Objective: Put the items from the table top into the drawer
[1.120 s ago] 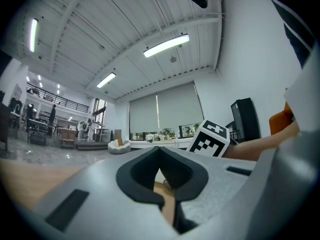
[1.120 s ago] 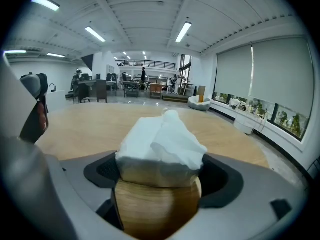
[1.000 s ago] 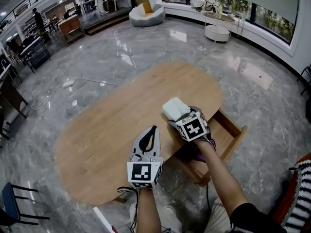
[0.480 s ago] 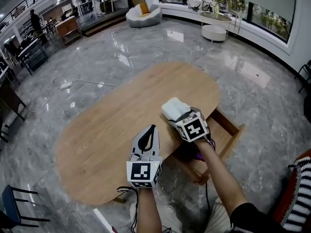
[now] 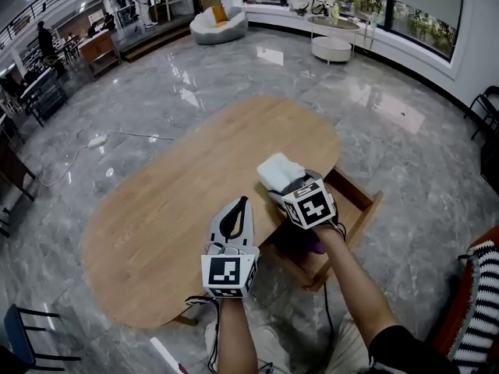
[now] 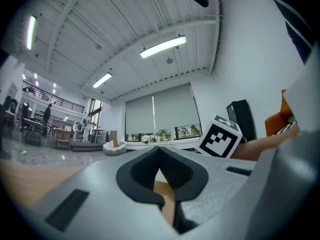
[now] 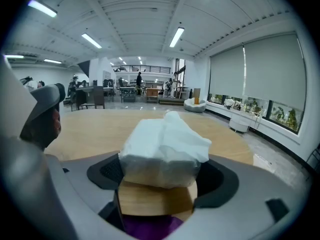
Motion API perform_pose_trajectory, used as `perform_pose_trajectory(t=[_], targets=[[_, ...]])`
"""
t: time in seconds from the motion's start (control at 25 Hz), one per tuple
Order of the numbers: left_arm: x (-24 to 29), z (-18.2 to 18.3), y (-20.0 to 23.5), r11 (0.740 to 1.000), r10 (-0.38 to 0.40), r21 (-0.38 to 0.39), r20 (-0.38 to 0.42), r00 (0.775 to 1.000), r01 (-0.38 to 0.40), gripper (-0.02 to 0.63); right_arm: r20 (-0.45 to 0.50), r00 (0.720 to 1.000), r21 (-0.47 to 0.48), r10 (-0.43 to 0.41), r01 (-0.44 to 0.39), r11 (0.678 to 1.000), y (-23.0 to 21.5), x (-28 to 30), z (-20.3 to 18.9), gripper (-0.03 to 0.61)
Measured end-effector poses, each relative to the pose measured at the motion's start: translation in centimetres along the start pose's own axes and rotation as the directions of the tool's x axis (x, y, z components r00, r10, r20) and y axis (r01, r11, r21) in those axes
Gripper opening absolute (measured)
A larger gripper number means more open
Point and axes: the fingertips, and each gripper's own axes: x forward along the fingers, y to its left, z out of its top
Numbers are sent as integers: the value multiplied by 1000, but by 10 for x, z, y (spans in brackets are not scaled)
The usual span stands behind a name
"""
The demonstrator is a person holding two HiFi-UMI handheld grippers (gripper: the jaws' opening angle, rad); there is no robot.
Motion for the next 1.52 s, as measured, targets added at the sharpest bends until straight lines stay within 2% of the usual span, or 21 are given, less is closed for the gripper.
perform_pose_trajectory(t=[0.32, 0.52, 0.64, 0.8, 0.92, 1.52], targets=[[14, 4, -27, 999, -32, -26, 16, 999, 32, 3, 10, 1000, 30, -15, 15, 999, -19, -25, -16, 434], [21, 8, -49, 998, -70, 7, -1, 998, 70, 3, 19, 999, 52, -30, 29, 998, -33, -41, -26, 434], [19, 9, -52, 998, -64, 0, 0, 998, 64, 3, 20, 999, 70, -41, 40, 997, -42, -50, -35, 435], [21, 7, -62, 998, -58, 37, -23, 998, 59, 3, 13, 998, 78, -60, 59, 995, -53, -62, -53, 434], [22, 7, -68, 997, -64, 35, -23, 998, 65, 3, 13, 997, 100, -72, 71, 992, -60, -68, -65, 435], [16, 10, -67, 996, -52, 65, -44, 998, 55, 3, 14, 990, 180, -140, 135, 974, -92, -93, -98, 434]])
